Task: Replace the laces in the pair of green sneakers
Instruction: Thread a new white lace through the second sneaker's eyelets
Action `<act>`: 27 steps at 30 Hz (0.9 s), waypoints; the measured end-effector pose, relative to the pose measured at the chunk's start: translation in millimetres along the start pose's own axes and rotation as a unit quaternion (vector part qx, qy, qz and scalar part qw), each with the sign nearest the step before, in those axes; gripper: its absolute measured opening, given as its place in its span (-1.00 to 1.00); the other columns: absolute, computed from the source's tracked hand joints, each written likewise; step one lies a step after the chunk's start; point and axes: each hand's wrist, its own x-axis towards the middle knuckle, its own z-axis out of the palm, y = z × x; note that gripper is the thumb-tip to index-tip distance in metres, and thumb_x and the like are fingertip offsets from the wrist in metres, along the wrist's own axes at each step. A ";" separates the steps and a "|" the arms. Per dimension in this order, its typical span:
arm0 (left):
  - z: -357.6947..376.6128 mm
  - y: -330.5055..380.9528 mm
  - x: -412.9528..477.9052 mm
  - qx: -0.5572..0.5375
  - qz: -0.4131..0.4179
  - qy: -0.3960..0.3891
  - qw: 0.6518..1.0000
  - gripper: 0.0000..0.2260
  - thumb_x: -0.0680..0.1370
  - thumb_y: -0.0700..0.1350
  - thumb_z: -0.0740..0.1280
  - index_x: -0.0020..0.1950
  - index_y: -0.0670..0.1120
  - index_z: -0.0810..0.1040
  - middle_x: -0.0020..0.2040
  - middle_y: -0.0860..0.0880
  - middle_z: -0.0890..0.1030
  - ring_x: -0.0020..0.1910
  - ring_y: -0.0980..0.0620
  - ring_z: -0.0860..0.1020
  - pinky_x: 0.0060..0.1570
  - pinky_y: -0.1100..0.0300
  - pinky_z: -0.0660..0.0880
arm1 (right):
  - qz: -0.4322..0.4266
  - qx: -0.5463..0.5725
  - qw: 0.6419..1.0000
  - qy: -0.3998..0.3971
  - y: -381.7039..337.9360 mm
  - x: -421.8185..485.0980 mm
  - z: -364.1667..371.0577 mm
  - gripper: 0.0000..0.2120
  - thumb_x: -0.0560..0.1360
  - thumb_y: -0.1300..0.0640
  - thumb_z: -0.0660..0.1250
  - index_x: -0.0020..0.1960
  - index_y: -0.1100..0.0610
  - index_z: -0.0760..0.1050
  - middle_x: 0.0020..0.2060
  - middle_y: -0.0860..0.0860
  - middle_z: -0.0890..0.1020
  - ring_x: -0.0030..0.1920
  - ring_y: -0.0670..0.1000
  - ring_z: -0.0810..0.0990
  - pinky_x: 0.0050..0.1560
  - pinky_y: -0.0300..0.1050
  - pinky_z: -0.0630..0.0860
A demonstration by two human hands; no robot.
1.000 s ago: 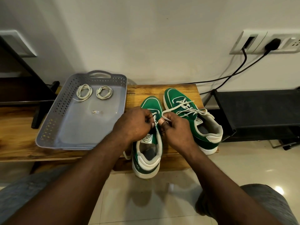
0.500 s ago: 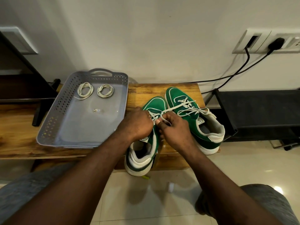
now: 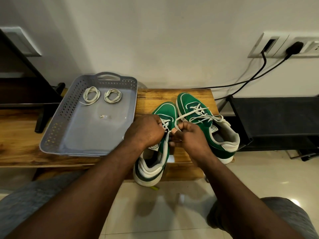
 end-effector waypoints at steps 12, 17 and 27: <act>-8.2 1.0 -7.1 -0.028 0.007 0.006 1.000 -0.98 0.59 -0.04 0.37 -0.01 0.09 0.58 -0.03 0.06 0.63 -0.05 0.05 0.57 -0.09 0.08 0.54 | -0.118 -0.090 0.985 0.088 -6.1 -6.3 3.7 -0.93 0.56 0.17 0.49 -0.09 0.06 0.65 -0.18 0.03 0.75 -0.10 0.11 0.74 0.01 0.19 0.70; -24.2 -0.8 -10.1 -0.157 -0.009 -0.019 0.987 -0.89 0.60 -0.15 0.40 -0.03 0.06 0.66 -0.04 0.09 0.67 -0.04 0.06 0.61 -0.08 0.14 0.52 | -0.072 0.100 0.991 0.050 -22.2 -15.1 -8.5 -0.87 0.68 0.18 0.31 0.07 0.16 0.64 0.01 0.08 0.77 0.10 0.03 0.74 0.13 0.07 0.60; -43.7 -14.2 -48.7 -0.011 0.010 0.053 0.999 -0.68 0.54 -0.21 0.30 0.06 0.20 0.69 0.09 0.04 0.70 -0.05 0.00 0.63 -0.10 0.10 0.55 | -0.081 0.238 0.966 0.060 -51.6 -49.5 -10.9 -0.73 0.74 0.06 0.18 0.15 0.18 0.60 0.12 0.09 0.76 0.15 0.11 0.74 0.18 0.04 0.58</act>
